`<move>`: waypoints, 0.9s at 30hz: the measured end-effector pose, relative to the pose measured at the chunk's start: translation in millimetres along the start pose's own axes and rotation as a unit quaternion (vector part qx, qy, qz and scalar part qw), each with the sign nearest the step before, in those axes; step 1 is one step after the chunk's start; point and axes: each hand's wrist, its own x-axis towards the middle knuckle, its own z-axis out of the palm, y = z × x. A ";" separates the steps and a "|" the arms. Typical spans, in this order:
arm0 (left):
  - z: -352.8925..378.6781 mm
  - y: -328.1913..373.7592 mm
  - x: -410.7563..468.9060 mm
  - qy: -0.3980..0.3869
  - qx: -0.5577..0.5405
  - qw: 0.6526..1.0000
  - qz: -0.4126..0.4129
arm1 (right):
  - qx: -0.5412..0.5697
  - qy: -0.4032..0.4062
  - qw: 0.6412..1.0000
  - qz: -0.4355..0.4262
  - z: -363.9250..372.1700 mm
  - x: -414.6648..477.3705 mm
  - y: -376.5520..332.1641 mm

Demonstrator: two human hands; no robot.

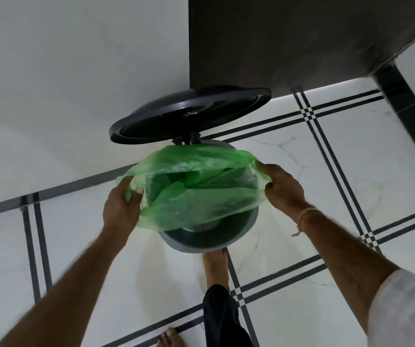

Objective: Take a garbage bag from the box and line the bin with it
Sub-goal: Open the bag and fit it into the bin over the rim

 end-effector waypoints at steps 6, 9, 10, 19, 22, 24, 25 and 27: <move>6.0 17.3 18.1 0.009 -0.048 0.999 0.014 | 0.104 0.029 0.994 -0.008 14.3 6.6 -8.8; 13.6 22.2 5.3 0.002 -0.095 0.994 0.055 | 0.052 0.167 0.971 -0.165 22.4 13.0 -27.5; 15.8 23.2 -0.1 -0.008 -0.112 0.991 0.072 | 0.007 0.176 0.963 -0.205 25.4 16.1 -34.8; 16.9 16.1 -30.5 -0.043 -0.152 0.986 0.050 | 0.215 0.137 0.958 -0.132 16.6 20.1 -43.3; 4.6 19.3 -31.0 -0.060 -0.221 0.973 0.000 | 0.340 0.005 0.941 -0.006 -3.9 1.7 -23.4; 0.1 23.6 -31.9 -0.078 -0.256 0.963 -0.014 | 0.258 -0.018 0.964 0.061 -6.6 -2.0 -2.2; -0.4 25.4 -32.7 -0.085 -0.260 0.962 -0.016 | 0.156 0.014 0.985 0.074 -4.9 -2.8 6.3; 0.0 29.7 -33.6 -0.095 -0.259 0.961 -0.012 | 0.004 0.146 0.989 0.015 -0.1 -5.7 6.7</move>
